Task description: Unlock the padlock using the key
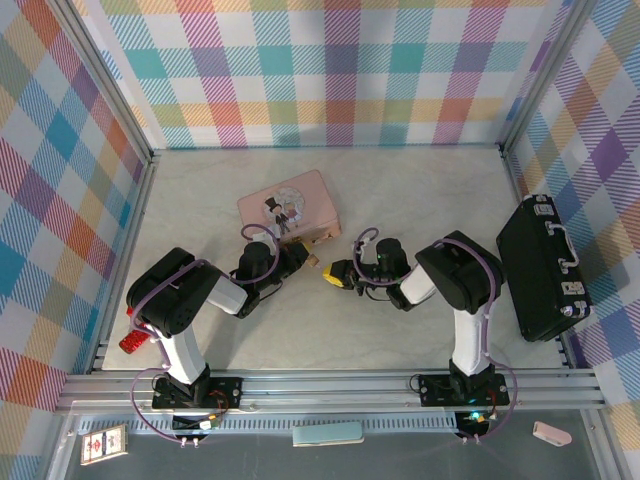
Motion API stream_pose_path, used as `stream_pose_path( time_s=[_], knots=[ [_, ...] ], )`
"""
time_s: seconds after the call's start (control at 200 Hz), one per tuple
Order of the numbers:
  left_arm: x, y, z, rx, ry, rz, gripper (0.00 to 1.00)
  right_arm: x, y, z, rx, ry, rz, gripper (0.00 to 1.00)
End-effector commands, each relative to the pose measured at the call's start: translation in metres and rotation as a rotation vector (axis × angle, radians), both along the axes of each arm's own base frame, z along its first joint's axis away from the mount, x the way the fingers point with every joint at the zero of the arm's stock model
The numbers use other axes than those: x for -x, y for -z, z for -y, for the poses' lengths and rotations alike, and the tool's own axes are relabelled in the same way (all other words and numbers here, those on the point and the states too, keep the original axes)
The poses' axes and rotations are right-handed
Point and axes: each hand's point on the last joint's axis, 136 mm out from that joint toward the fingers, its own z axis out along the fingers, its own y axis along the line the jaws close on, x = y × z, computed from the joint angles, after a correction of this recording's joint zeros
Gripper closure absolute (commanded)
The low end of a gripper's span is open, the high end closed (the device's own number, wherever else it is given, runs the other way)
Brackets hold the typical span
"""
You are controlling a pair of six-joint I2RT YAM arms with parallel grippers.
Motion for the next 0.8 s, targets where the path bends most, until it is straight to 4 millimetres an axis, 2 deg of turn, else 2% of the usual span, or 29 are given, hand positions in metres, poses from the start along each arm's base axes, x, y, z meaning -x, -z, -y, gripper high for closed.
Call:
stream_pose_path(
  time_s=[0.0,0.37,0.79],
  knots=[
    [0.0191,0.0057,0.0188,0.134,0.089,-0.155,0.97,0.0053,0.0002,-0.0044,-0.021,-0.021,0.012,1.0],
    [0.0202,0.0083,0.0182,0.141,0.086,-0.157,0.97,0.0069,0.0023,-0.001,-0.026,0.0,0.008,1.0],
    [0.0205,0.0094,0.0167,0.129,0.082,-0.159,0.97,0.0022,-0.0066,0.0019,-0.075,0.035,0.045,1.0]
  ],
)
